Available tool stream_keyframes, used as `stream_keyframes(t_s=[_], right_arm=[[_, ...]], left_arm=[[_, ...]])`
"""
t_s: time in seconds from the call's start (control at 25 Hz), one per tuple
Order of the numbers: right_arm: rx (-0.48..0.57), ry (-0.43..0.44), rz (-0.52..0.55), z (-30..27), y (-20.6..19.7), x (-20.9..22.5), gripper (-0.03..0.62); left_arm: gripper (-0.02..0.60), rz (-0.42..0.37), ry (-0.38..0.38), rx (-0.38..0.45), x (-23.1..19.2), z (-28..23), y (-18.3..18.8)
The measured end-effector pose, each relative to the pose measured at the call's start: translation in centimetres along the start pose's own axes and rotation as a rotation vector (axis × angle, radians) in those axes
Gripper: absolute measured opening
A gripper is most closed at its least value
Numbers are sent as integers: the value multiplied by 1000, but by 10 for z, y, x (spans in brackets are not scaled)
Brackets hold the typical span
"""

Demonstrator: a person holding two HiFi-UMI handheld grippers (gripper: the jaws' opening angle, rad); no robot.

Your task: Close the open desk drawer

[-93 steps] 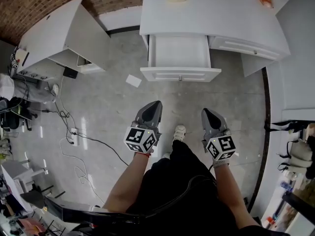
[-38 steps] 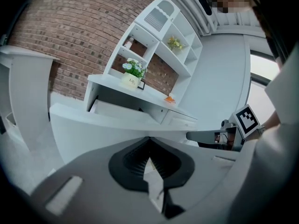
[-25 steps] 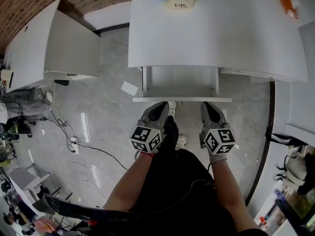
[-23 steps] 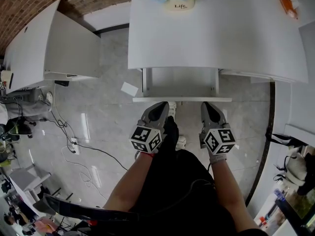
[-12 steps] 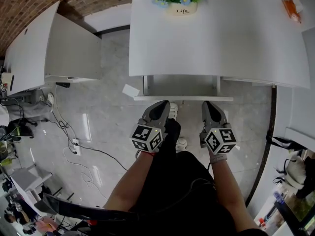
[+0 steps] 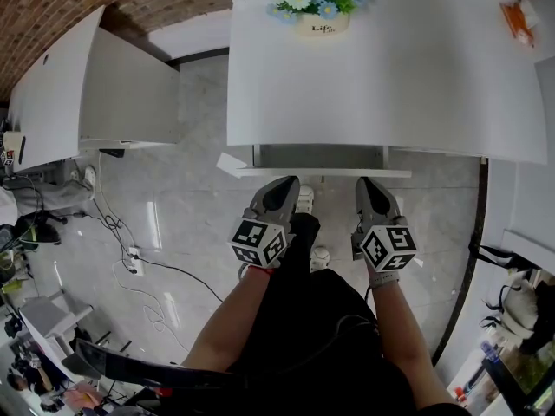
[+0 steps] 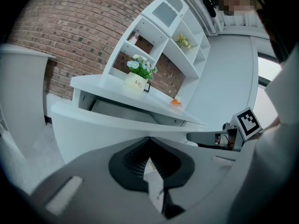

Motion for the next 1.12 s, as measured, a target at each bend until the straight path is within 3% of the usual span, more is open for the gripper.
stream_keyframes(t_s=[1.12], right_arm=[[23, -15, -39, -45, 31, 12, 2]], left_arm=[[2, 3, -2, -11, -24, -40, 33]])
Point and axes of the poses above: the fingertips, and each gripper's own axes: z backward along the fingers, x to its right, y out of its top, the point moved 4 cm from there along z, backward along the fingers, and after that the axes turned 1 degree about y, right-handed, at the moved point
